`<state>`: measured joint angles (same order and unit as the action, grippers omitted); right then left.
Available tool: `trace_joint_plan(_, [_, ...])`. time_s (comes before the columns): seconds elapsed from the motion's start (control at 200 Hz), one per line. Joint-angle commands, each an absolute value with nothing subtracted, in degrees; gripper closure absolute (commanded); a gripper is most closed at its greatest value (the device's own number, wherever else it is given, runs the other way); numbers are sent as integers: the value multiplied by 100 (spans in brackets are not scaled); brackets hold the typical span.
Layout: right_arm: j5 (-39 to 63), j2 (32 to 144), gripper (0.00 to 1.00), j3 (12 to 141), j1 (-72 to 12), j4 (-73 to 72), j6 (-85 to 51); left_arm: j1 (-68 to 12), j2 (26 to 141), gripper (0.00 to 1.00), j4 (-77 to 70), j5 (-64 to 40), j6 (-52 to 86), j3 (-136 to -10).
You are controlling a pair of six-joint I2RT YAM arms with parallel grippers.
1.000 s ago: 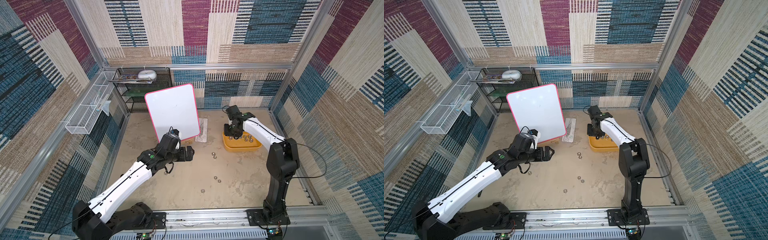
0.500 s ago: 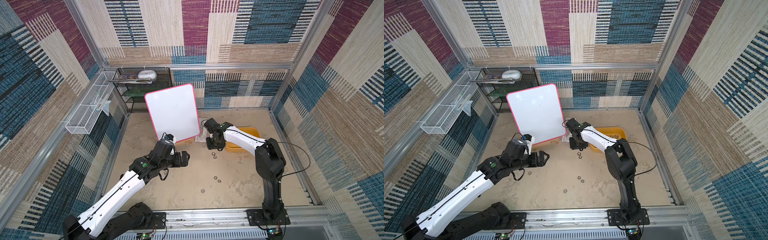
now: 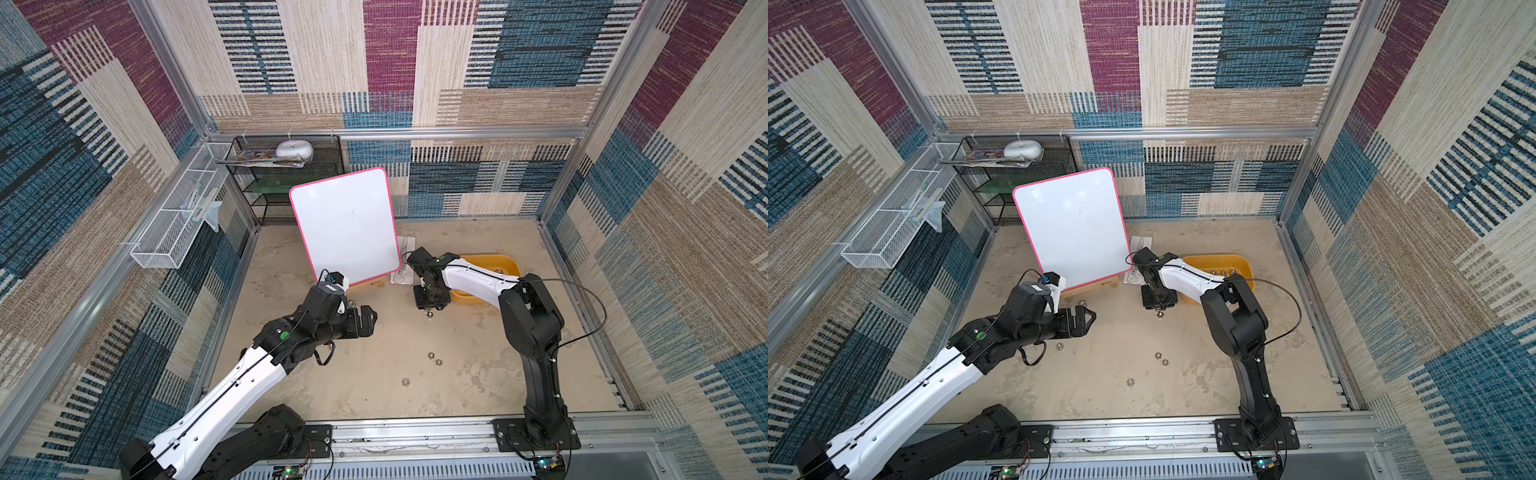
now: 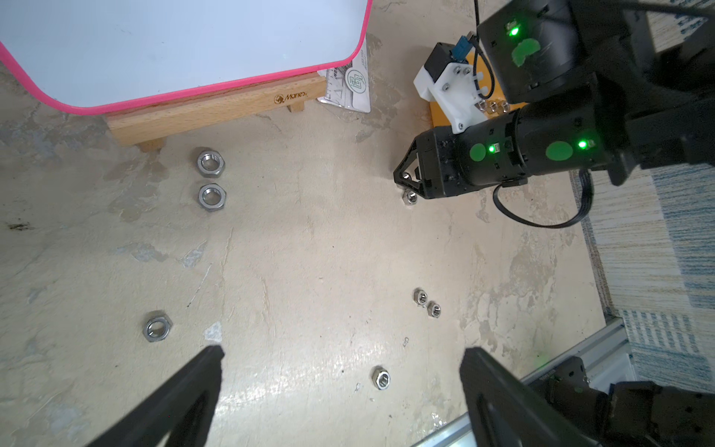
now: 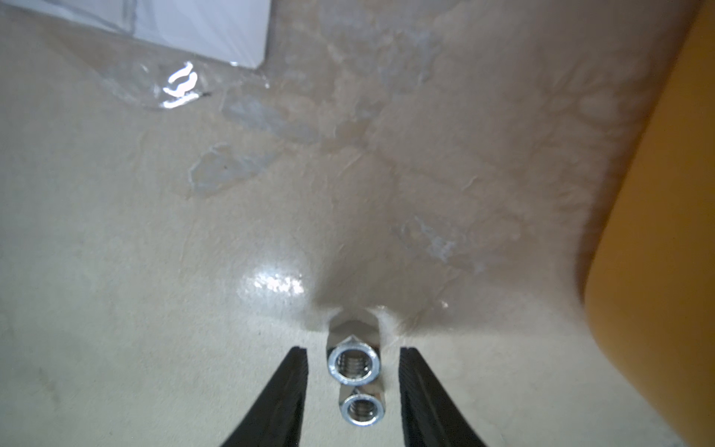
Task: Put the nuts on the desktop into the storage box
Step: Pick up the nut from the center of the board, then place the nut in the storage box.
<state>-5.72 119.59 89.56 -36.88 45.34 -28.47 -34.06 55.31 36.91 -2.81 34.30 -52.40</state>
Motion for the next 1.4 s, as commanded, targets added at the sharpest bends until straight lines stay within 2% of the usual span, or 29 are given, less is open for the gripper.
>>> trace_joint_plan(0.0, [-532,12038,57,8984,-3692,4522,-2786,-3402,5509,0,3718,-257,3435,-5251])
trace_joint_plan(0.255, [-523,12148,66,9052,-3694,4569,-2760,-3397,5550,0,3696,-276,3404,-5269])
trace_joint_plan(0.416, [-604,12060,77,9117,-3691,4644,-2776,-3397,5631,0,3636,-297,3373,-5295])
trace_joint_plan(0.806, [-853,11561,76,9565,-3442,5038,-2733,-3406,6139,0,3354,-551,3231,-5559])
trace_joint_plan(1.077, [-905,11054,75,9625,-2689,5177,-2604,-3410,6592,0,3155,-919,3094,-5824])
trace_joint_plan(1.392, [-922,11028,74,9482,-1757,5082,-2301,-3418,7121,0,3091,-1179,2947,-6304])
